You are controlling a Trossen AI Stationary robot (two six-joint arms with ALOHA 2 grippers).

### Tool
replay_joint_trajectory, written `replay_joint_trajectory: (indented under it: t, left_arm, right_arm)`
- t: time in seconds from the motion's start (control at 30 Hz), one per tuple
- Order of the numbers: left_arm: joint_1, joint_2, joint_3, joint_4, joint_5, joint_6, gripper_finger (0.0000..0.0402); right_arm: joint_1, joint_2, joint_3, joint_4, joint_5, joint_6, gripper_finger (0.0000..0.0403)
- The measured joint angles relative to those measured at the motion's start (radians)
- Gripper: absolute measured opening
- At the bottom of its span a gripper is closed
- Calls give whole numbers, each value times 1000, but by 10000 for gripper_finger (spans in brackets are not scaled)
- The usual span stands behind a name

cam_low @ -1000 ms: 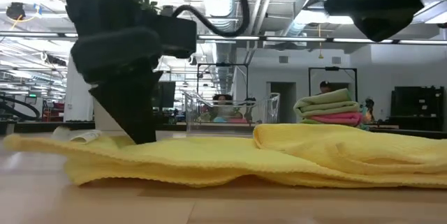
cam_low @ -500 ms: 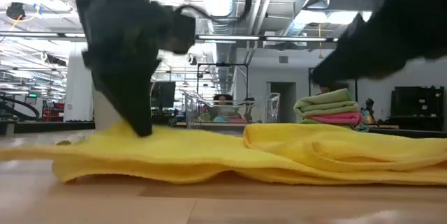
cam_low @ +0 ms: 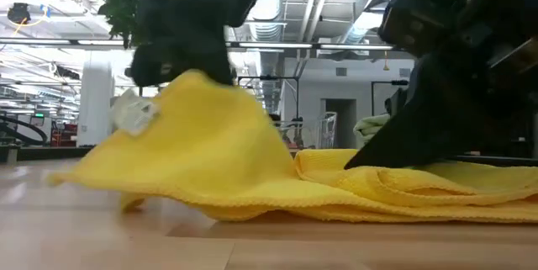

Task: Fold microfiber towels
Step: Fold the yellow microfiber towel

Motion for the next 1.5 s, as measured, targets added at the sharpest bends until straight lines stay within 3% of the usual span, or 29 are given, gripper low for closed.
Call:
replay_joint_trajectory:
  t: [0.27,0.57,0.73,0.83,1.03,1.5]
  left_arm:
    - [31,0,0,243,48,7,4]
    - [58,2,0,259,7,-26,4]
    - [64,15,1,288,-14,-26,4]
    - [65,23,1,303,-13,-27,4]
    - [68,53,2,370,-6,-24,4]
    - [98,156,7,544,45,-42,4]
  right_arm:
    - [-27,0,2,2,-27,10,101]
    - [-1,-75,2,-15,-19,6,101]
    - [72,-179,2,-121,89,7,101]
    - [114,-201,2,-252,169,93,101]
    - [143,-143,1,-452,191,349,101]
    - [107,-81,2,-388,124,342,101]
